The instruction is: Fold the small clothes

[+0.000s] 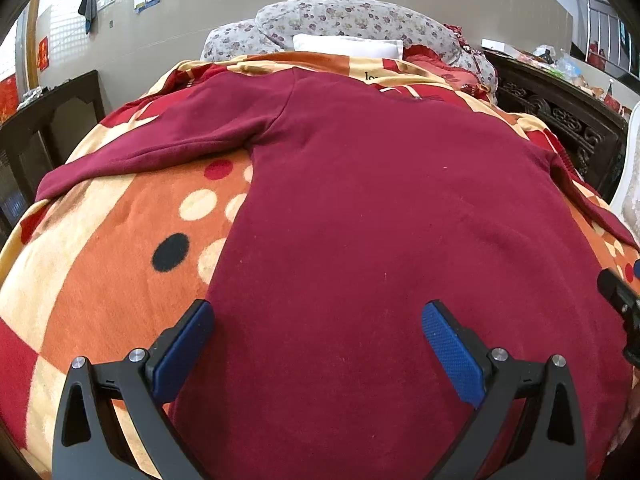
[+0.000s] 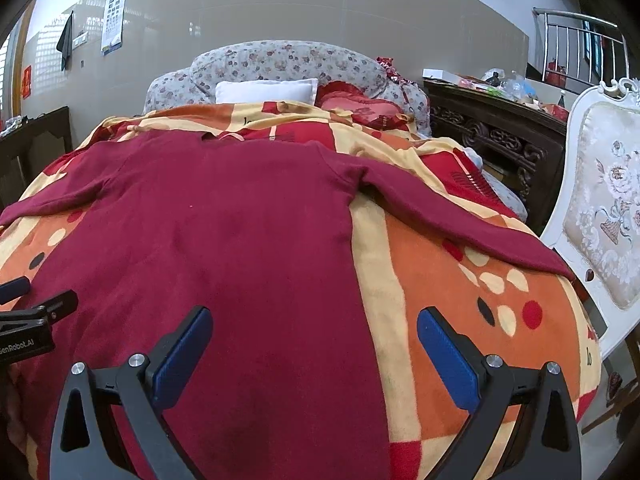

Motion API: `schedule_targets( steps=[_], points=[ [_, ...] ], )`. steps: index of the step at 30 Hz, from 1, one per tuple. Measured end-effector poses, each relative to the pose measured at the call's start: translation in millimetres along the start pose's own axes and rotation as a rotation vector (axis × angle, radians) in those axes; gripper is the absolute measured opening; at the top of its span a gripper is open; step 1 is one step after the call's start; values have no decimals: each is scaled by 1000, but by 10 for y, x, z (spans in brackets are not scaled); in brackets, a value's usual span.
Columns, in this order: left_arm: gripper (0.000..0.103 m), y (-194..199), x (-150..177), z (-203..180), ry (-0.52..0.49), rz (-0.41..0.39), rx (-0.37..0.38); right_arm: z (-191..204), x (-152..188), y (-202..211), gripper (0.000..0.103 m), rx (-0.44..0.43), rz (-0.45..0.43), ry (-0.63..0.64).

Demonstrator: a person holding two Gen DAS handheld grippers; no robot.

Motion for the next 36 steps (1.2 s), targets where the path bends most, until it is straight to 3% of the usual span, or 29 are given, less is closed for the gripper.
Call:
schedule_targets(
  steps=[15,27,36],
  points=[
    [103,-2,23,-26,6,-5,10,-162,118,-41,103,-39,-12,-116],
    [103,1,24,-24,18,-7,40,-80,146,-71,103,4,-1,-22],
    [103,-52,32,-98,0,35,61,-83,159,-55,103,16,-4,-7]
  ],
)
Point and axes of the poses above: each gripper's, at about its wrist camera, not at the fingertips, and y roughly against the way its jaws point, z to its left, x to its underside, the point moved 8 cm from there along -y, roughly the way its jaws point, and after that the axes turned 5 degrees about y, right-handed, at the moved point
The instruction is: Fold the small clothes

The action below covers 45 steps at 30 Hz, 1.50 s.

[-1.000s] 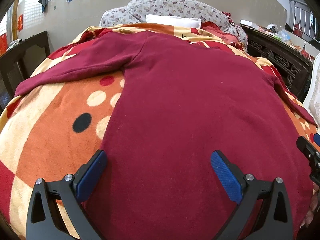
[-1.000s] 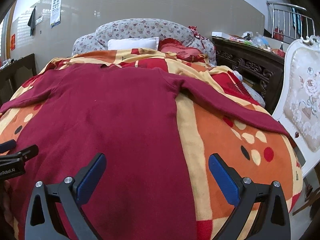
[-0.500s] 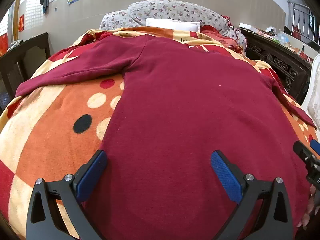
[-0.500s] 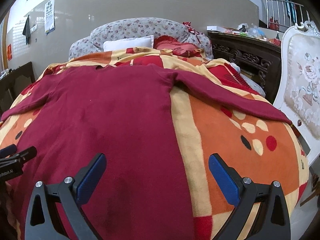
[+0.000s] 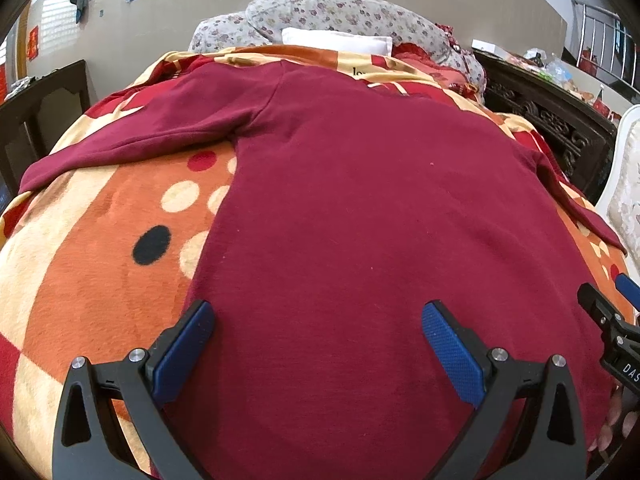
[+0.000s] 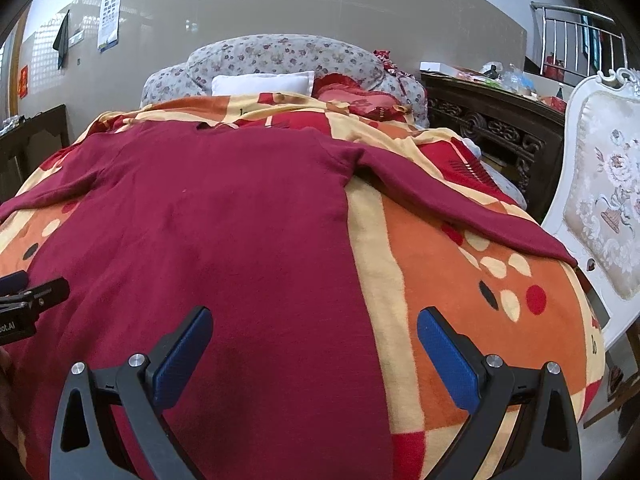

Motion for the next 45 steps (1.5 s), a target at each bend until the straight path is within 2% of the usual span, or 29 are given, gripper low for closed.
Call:
schedule_targets(
  steps=[13,20,36,45],
  points=[
    [103,17,2,39,19,-10,-18,23,8,19,103,-14,-15,17],
    [103,-11,14,40,21,15,-9,65,-3,18,103,2,-17,32],
    [103,30,35,32,12,-11,-2,70,-1,45,103,-4,-25,26],
    [103,52,31,30,24,-19,14,119,9,62,103,0,-30,63]
  ],
)
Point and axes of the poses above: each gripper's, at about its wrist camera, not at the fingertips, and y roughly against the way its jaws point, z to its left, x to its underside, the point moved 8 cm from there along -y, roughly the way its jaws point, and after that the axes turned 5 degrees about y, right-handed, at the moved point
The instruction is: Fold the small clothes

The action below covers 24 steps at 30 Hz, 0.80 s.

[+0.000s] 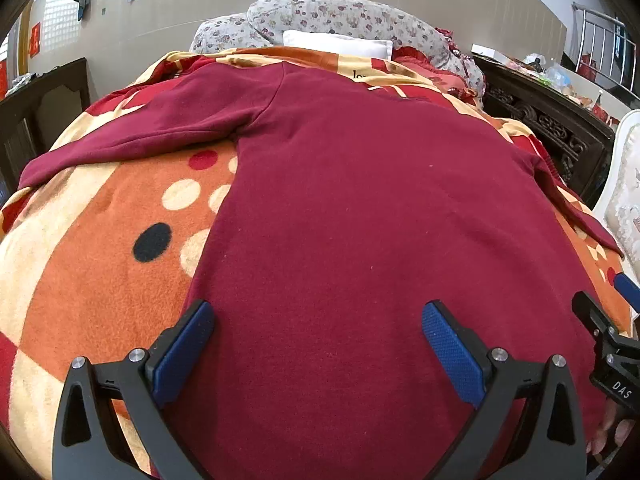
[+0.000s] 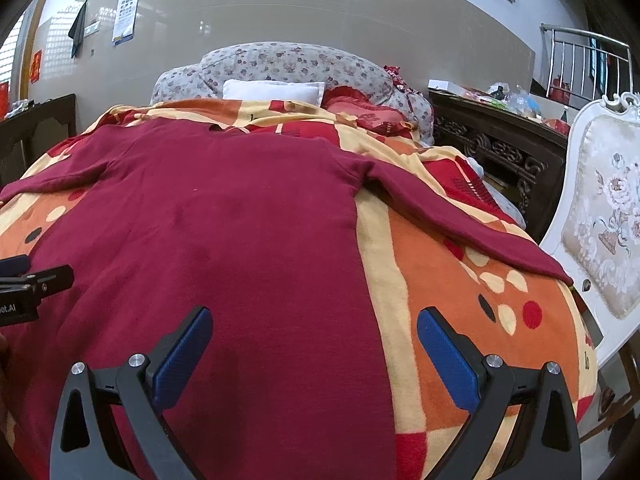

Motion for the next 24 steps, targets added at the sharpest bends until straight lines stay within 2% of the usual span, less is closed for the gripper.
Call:
schedule_targets(
  steps=[11,17,24],
  points=[
    [103,3,-8,10,8,-3,7,21,-9,-17,103,-8,1,7],
    [103,-45,12,-27,-38,15,-50,47,-17,-13,103,-5,-6,9],
    [103,-23,28,-41,-57,6,-64,66,-19,-2,103,-2,-11,14]
  ],
)
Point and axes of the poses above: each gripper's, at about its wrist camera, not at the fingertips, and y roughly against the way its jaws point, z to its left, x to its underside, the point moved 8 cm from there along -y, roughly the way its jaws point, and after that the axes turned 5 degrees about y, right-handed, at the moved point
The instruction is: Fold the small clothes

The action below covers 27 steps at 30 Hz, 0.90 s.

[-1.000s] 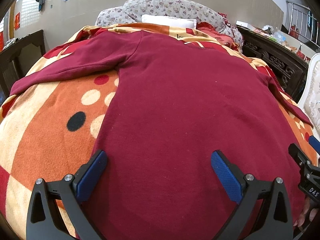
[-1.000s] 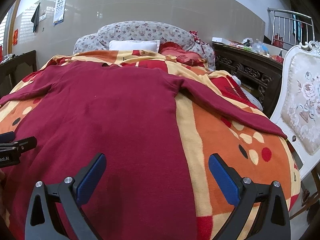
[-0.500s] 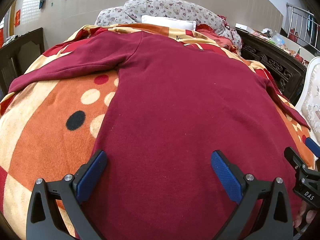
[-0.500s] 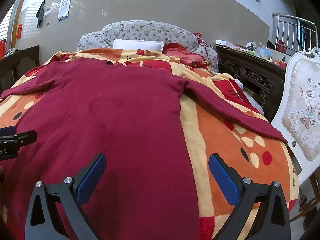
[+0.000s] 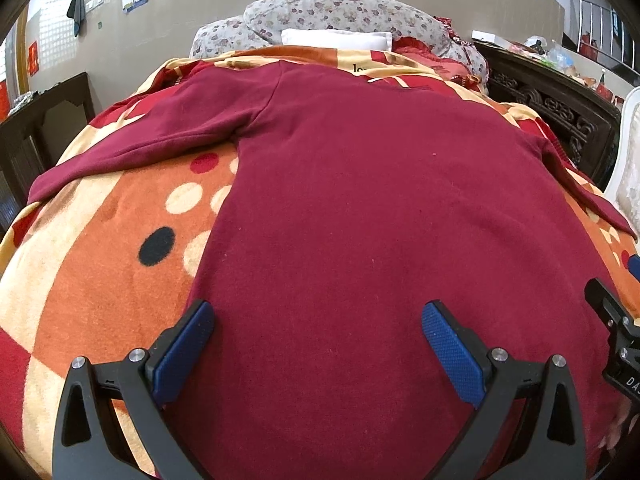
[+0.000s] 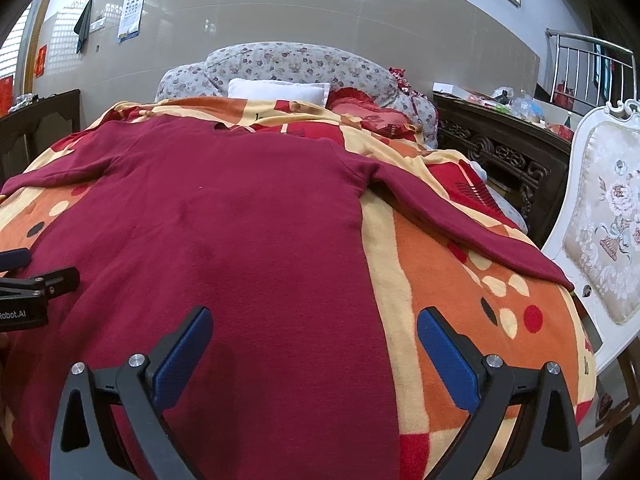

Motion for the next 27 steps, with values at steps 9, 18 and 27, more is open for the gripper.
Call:
schedule_targets(
  steps=[9,18,27],
  points=[
    [103,15,1,12,35,2,34,-8,18,15,103,6,7,11],
    [103,18,0,23,32,3,30,3,14,15,103,5,4,11],
    [103,17,0,26,32,2,30,3,16,23,103,4,1,12]
  ],
)
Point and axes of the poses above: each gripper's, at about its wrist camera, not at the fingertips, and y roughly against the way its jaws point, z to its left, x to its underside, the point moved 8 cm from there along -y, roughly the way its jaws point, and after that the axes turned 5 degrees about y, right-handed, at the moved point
